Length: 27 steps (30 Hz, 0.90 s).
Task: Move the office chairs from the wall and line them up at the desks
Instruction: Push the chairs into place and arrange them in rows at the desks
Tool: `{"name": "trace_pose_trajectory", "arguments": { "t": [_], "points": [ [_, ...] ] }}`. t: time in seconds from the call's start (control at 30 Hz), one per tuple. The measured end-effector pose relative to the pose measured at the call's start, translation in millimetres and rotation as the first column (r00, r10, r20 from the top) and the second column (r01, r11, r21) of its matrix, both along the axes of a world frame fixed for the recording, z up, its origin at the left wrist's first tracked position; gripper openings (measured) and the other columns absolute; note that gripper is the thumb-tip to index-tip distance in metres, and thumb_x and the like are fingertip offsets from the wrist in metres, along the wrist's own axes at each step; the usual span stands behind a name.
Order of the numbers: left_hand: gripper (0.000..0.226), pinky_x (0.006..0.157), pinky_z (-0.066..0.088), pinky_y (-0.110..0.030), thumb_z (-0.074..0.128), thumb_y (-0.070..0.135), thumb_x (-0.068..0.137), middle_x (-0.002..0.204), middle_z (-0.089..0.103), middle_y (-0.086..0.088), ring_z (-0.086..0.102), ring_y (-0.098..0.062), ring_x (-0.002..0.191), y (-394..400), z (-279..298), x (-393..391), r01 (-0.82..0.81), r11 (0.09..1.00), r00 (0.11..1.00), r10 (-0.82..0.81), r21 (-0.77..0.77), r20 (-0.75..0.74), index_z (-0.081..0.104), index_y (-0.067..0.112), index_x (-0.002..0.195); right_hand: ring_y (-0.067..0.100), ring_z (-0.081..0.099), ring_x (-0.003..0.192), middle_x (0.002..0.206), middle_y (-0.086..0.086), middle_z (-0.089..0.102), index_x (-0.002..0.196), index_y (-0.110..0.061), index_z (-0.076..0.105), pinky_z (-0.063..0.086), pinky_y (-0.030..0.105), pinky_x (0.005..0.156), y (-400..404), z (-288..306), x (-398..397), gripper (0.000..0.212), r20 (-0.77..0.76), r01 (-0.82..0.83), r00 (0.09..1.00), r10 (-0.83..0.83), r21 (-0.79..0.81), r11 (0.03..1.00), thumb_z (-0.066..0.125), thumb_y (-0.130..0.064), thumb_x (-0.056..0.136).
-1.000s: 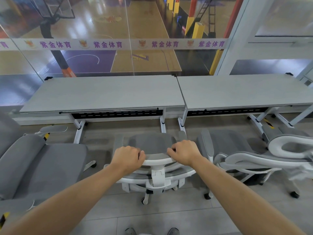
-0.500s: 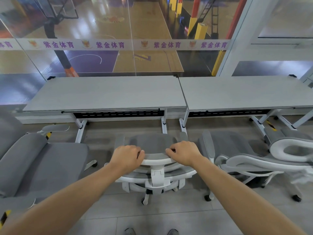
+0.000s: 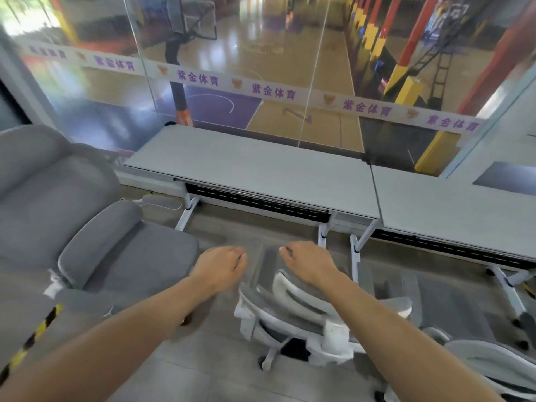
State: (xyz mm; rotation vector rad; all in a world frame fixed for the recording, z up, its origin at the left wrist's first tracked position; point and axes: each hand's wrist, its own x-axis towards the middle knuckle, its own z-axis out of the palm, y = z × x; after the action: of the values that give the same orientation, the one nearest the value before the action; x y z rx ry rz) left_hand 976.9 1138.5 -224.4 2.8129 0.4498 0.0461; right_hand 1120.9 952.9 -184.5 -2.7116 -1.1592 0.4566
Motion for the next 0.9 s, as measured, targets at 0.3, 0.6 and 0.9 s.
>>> {"name": "trace_pose_trajectory", "arguments": {
  "t": [0.3, 0.6, 0.9],
  "points": [
    [0.037, 0.071, 0.039, -0.034, 0.028, 0.041, 0.102, 0.094, 0.063, 0.002, 0.060, -0.022, 0.090, 210.9, -12.2, -149.1, -0.231, 0.971, 0.969, 0.235, 0.065, -0.078, 0.057, 0.020, 0.091, 0.032, 0.063, 0.096, 0.104, 0.007, 0.068, 0.102, -0.017, 0.064, 0.049, 0.037, 0.073, 225.4, -14.2, -100.5, 0.040, 0.000, -0.227, 0.974, 0.227, -0.066, 0.972, 0.033, -0.043, 0.104],
    [0.046, 0.086, 0.050, -0.043, 0.016, 0.048, 0.093, 0.096, 0.067, -0.002, 0.064, -0.031, 0.092, 350.8, -30.7, -262.2, -0.473, 0.878, 0.873, 0.478, 0.069, -0.101, 0.054, 0.022, 0.090, 0.032, 0.060, 0.086, 0.091, 0.006, 0.061, 0.082, -0.018, 0.050, 0.044, 0.035, 0.068, 408.6, -36.8, -176.2, 0.035, -0.097, -0.455, 0.890, 0.445, -0.126, 0.882, 0.033, -0.043, 0.101],
    [0.042, 0.066, 0.035, -0.033, 0.021, 0.043, 0.094, 0.080, 0.061, -0.001, 0.060, -0.025, 0.080, 492.2, 12.8, -276.0, -0.502, 0.837, 0.858, 0.514, 0.220, 0.001, 0.054, 0.021, 0.081, 0.033, 0.062, 0.098, 0.103, 0.008, 0.067, 0.098, -0.014, 0.059, 0.042, 0.037, 0.070, 576.9, -41.3, -183.1, 0.035, -0.016, -0.584, 0.812, 0.584, -0.059, 0.810, 0.033, -0.037, 0.102]
  ]
}}
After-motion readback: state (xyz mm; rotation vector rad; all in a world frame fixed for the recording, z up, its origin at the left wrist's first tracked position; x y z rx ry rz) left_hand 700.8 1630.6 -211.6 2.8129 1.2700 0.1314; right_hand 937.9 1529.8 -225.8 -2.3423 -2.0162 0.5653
